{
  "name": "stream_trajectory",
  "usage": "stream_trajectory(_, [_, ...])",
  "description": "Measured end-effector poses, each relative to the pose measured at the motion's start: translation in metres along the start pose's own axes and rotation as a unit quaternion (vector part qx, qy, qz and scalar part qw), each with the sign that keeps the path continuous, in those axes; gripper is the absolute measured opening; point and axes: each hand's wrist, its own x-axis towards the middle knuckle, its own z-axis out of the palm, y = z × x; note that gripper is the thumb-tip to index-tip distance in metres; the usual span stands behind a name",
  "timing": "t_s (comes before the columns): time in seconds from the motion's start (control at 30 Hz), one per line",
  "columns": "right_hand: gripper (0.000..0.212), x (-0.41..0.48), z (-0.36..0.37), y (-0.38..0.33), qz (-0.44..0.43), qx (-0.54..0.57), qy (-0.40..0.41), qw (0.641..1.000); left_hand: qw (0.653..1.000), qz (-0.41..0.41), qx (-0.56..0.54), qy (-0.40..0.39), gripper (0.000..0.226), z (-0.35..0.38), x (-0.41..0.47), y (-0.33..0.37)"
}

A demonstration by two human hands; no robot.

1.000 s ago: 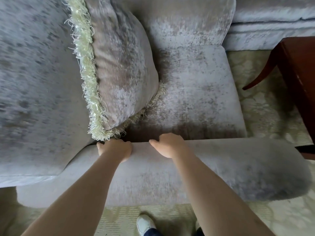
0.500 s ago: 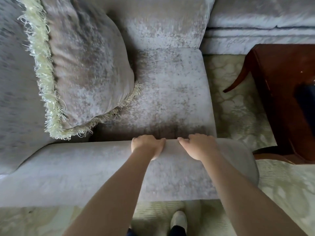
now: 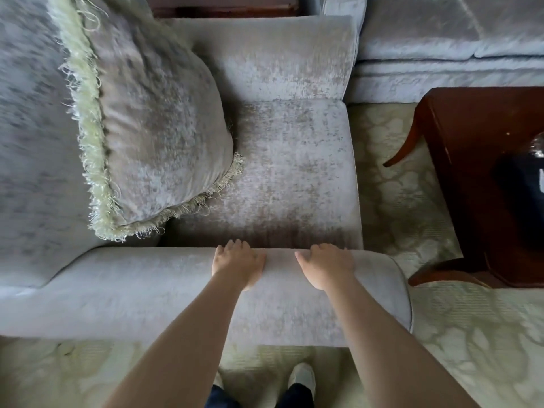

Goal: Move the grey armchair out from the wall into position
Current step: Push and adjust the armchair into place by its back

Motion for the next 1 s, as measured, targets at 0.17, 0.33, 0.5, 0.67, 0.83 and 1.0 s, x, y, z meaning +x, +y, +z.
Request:
stream_trajectory(0.17, [0.064, -0.036, -0.022, -0.020, -0.023, -0.042, -0.007, 0.999, 0.999, -0.032, 0.042, 0.012, 0.076, -0.026, -0.048, -0.032])
stream_trajectory(0.33, [0.061, -0.069, -0.065, -0.082, -0.085, -0.063, -0.025, 0.994, 0.980, -0.114, 0.035, 0.159, 0.072, -0.114, -0.086, -0.111])
stream_trajectory(0.5, [0.058, -0.073, -0.120, -0.180, -0.149, -0.078, 0.024, 0.985, 0.925, -0.290, 0.003, 0.244, 0.085, -0.200, -0.106, -0.245])
stream_trajectory(0.67, [0.048, -0.067, -0.181, -0.327, -0.263, -0.071, 0.128, 0.953, 0.880, -0.432, -0.094, 0.177, 0.118, -0.207, -0.115, -0.371])
stream_trajectory(0.83, [0.044, -0.066, -0.220, -0.466, -0.351, -0.031, 0.182, 0.918, 0.867, -0.366, -0.249, 0.229, 0.101, -0.187, -0.098, -0.434])
stream_trajectory(1.0, [0.037, -0.061, -0.234, -0.542, -0.446, -0.080, 0.235, 0.860, 0.854, -0.362, -0.278, 0.252, 0.083, -0.186, -0.083, -0.443])
